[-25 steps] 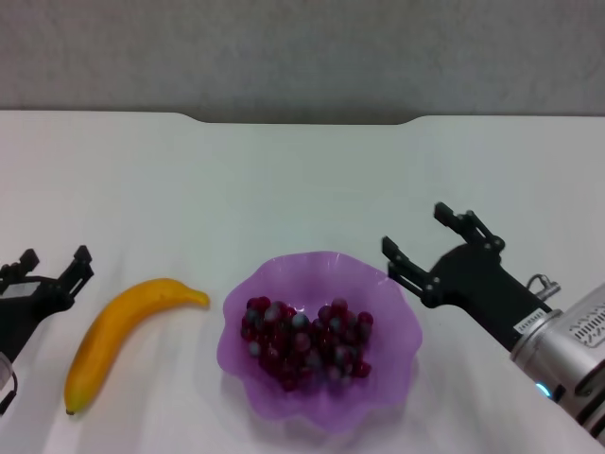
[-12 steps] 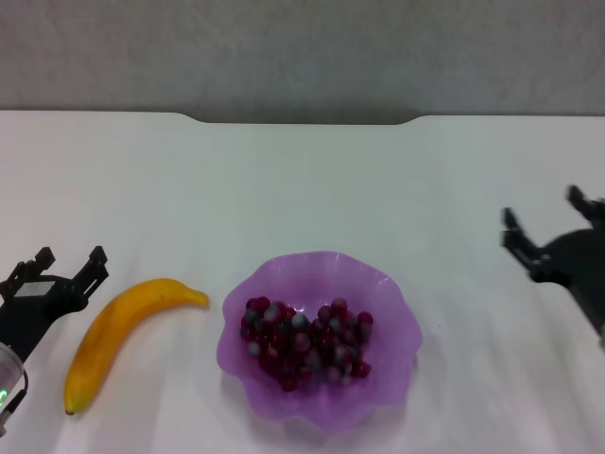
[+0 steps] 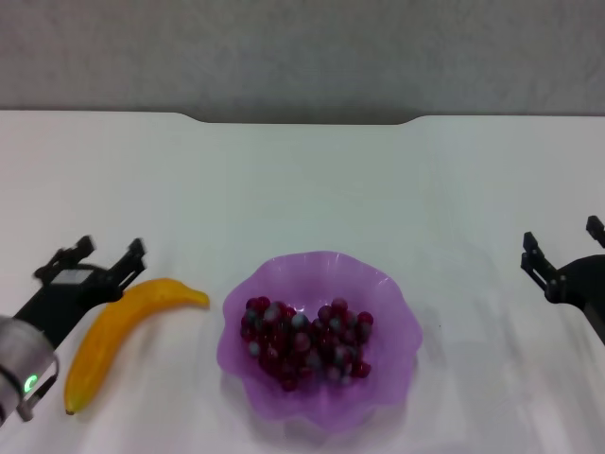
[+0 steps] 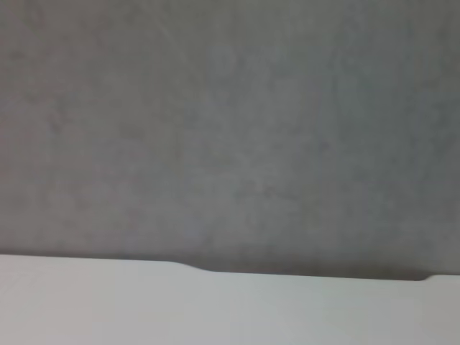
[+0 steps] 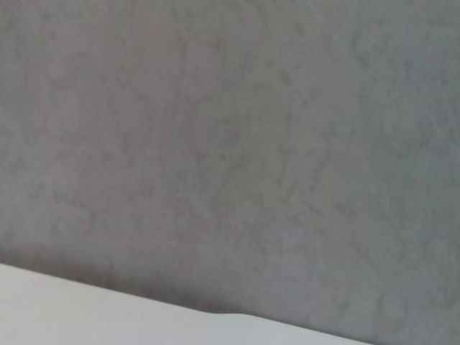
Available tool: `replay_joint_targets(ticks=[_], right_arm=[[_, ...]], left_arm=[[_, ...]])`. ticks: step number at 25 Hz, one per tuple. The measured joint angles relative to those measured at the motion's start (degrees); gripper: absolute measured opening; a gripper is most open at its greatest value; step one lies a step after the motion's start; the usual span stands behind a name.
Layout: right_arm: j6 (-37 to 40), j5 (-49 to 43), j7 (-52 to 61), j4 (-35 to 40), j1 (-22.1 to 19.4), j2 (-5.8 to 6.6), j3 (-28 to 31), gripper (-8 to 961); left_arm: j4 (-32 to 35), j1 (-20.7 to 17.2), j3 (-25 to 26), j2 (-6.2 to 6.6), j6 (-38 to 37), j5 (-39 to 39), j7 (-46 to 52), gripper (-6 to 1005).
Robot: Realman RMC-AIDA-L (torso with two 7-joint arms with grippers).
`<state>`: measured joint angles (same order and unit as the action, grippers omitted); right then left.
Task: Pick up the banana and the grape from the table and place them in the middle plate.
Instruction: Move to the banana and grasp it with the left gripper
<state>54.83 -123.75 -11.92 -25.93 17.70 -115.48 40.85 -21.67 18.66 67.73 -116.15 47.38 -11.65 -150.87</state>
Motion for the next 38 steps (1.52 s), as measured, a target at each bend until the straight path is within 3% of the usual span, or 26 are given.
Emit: replay_joint_targets(ticks=[3, 5, 8, 13, 17, 21, 23, 24, 27, 31, 38], right_arm=[[-0.1, -0.1, -0.2, 0.1, 0.1, 0.05, -1.0, 861], [-0.1, -0.2, -0.3, 0.1, 0.4, 0.07, -1.6, 861], [-0.1, -0.1, -0.3, 0.1, 0.6, 0.08, -2.3, 861], [-0.6, -0.2, -0.4, 0.1, 0.9, 0.09, -2.7, 861], [-1.0, -0.2, -0.4, 0.1, 1.3, 0.08, -3.5, 861], [-1.0, -0.2, -0.4, 0.1, 1.5, 0.08, -3.8, 861], [-1.0, -0.2, -0.4, 0.0, 1.5, 0.08, -3.8, 861], [-1.0, -0.2, -0.4, 0.0, 1.6, 0.08, -3.9, 861], [-1.0, -0.2, -0.4, 0.0, 1.9, 0.06, -4.3, 861], [-1.0, -0.2, -0.4, -0.1, 2.2, 0.01, -5.2, 861], [-1.0, -0.2, -0.4, -0.1, 2.3, -0.01, -5.4, 861]], left_arm=[[-6.5, -1.5, -0.2, 1.32, -4.7, 4.7, 2.3, 795], [-15.2, -4.3, 0.4, 3.16, -10.8, 10.2, 5.1, 795], [-28.3, -8.3, 1.7, 4.83, -21.8, 17.3, 7.4, 795], [-47.1, -12.6, 2.0, 4.35, -45.8, 29.0, 7.8, 795], [-55.5, -11.9, -0.8, 4.22, -64.1, 29.1, 4.7, 795], [-58.7, -8.4, -0.4, 2.73, -78.9, 20.4, -6.0, 795], [-59.0, -7.7, -0.1, 2.39, -80.8, 18.8, -7.9, 795], [-59.5, -5.5, 0.5, 1.9, -86.4, 15.5, -11.5, 795], [-59.6, -3.1, 0.4, 2.17, -90.6, 14.1, -11.8, 795], [-58.7, 0.7, 0.6, 3.1, -96.4, 10.7, -11.9, 796], [-55.6, 8.1, -1.4, 7.54, -103.1, 1.5, -12.1, 796]])
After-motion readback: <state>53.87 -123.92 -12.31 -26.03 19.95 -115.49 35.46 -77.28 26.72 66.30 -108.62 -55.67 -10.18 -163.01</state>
